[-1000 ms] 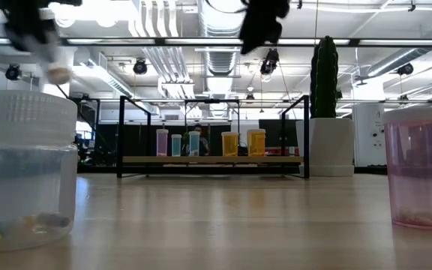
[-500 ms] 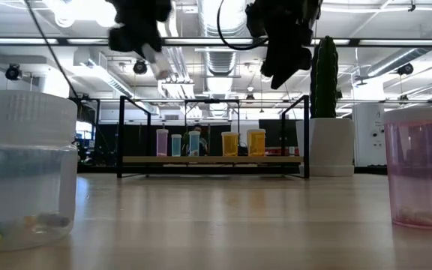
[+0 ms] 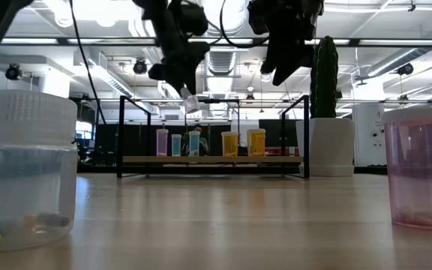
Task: Pick and place medicine bottles onto shelf by color
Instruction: Put the left transparent pill bottle on the shelf
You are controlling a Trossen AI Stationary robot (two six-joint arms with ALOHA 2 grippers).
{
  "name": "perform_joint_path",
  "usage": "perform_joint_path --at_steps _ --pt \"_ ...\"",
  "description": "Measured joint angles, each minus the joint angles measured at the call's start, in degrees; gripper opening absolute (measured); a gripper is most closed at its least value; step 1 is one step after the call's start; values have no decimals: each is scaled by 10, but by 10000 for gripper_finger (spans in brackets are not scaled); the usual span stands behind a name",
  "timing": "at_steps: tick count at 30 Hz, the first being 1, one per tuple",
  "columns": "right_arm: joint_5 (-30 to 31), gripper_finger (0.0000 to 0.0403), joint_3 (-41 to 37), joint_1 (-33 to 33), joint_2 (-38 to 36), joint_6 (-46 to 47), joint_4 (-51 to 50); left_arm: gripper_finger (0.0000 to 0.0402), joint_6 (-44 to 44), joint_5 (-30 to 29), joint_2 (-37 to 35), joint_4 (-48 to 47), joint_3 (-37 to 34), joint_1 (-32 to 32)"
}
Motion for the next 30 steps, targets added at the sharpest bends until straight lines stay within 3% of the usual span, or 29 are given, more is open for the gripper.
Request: perform_joint_path --at_steps 8,16,30 --pt "0 224 0 0 -3 -14 0 130 20 -13 67 46 27 77" --pt "0 224 0 0 -4 -35 -1 130 44 -13 135 63 31 75" --pt "0 224 0 -1 -4 -36 -5 133 44 -13 154 104 18 75"
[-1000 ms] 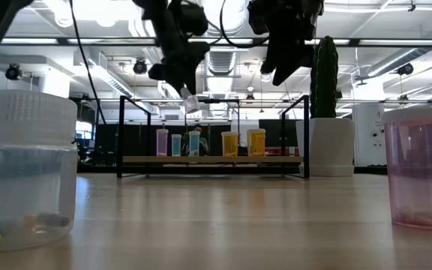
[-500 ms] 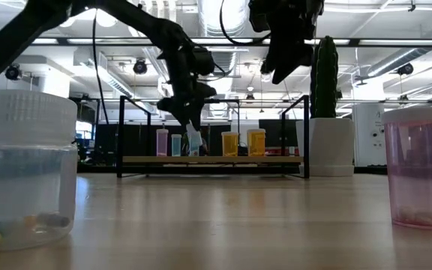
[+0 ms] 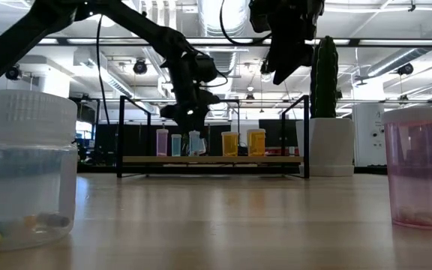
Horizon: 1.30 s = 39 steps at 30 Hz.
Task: Pick and place medicine bottles onto shelf by color
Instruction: Put the left transparent pill bottle on the shelf, then put the pink pill bottle on the shelf
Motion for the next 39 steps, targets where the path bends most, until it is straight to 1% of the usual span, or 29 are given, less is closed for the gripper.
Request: perform_joint_path --at_steps 3,9,12,15,19,23,26,29,31,34,36,39 --pt "0 224 0 0 0 0 0 151 0 0 0 1 1 0" --pt "-1 224 0 0 0 5 0 209 0 2 0 1 -3 0" --pt "-1 224 0 0 -3 7 0 229 1 2 0 3 -1 0" --pt "11 224 0 0 -14 15 -2 240 8 3 -2 3 3 0" --pt "40 224 2 0 -47 16 -3 242 18 4 -7 1 14 0" --pt "77 224 2 0 -85 15 -3 242 20 7 -34 5 14 -2" --pt "101 224 2 0 -102 7 0 242 20 7 -73 2 12 -6" --pt "106 224 2 0 -108 -45 13 242 16 8 -129 -4 -2 -18" --pt "106 224 2 0 -110 -57 27 242 15 8 -173 -5 -16 -35" --pt "105 224 19 0 -110 -51 39 242 15 3 -245 3 -45 -69" --pt "105 224 36 2 -113 -78 51 242 17 -19 -296 27 -73 -98" --pt "106 224 54 8 -117 -141 89 242 20 -83 -371 81 -127 -145"
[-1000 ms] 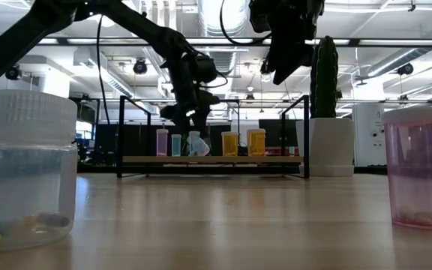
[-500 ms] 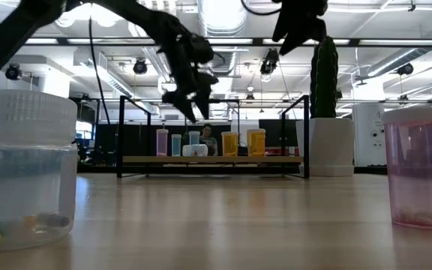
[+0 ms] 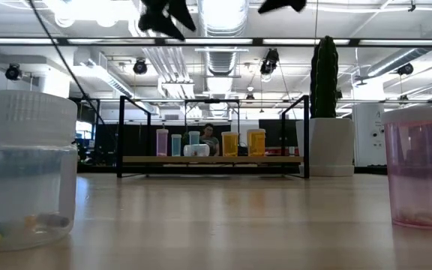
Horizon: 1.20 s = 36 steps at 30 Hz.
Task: Pick and place medicine bottles onto shelf by color
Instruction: Put the pink pill bottle on the shelf
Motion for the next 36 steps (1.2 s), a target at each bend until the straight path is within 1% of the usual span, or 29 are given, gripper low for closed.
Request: perform_joint_path --at_steps 3,5,7,9,12,14,16,17,21,26,32,36 --pt "-2 223 2 0 -1 -41 33 242 0 -58 -64 69 -62 -37" --pt "-1 223 2 -1 1 -42 46 242 14 -69 -102 114 -101 -57" --pt "-11 223 1 1 4 -27 46 242 24 -69 -138 132 -134 -74" --pt "-68 223 -3 6 10 3 45 242 24 -66 -171 133 -161 -93" --pt "-193 223 -19 18 25 61 40 242 17 -65 -215 128 -199 -126" --pt "-274 224 -33 31 40 97 39 242 -11 -65 -240 130 -225 -148" --pt "-328 224 -51 51 59 126 35 242 -47 -64 -261 129 -253 -166" --pt "-345 224 -59 63 69 125 35 242 -63 -64 -270 129 -267 -174" --pt "-355 224 -91 124 104 76 34 242 -124 -64 -290 128 -319 -203" --pt "-352 224 -118 191 140 50 39 242 -197 -62 -294 125 -361 -244" --pt "-289 224 -132 249 178 25 39 242 -280 -60 -285 123 -390 -292" --pt "-271 224 -134 270 202 18 40 242 -338 -60 -273 114 -407 -315"
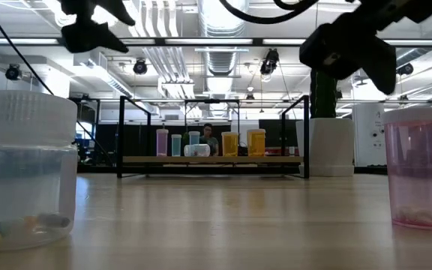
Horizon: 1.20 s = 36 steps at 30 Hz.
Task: Pick and place medicine bottles onto shelf by color
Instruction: Put the pink pill bottle on the shelf
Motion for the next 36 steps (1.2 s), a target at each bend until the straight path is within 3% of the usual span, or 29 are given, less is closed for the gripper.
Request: perform_joint_path --at_steps 10,18,27,36 --pt "145 224 0 62 42 45 50 242 -52 9 27 -5 -22 -34" --pt "206 224 0 85 60 68 68 242 -43 9 23 -3 -23 -36" --pt "211 216 2 85 85 98 87 242 -7 9 23 -5 -23 -36" --pt "210 137 17 85 88 141 85 242 34 12 22 -6 -23 -36"
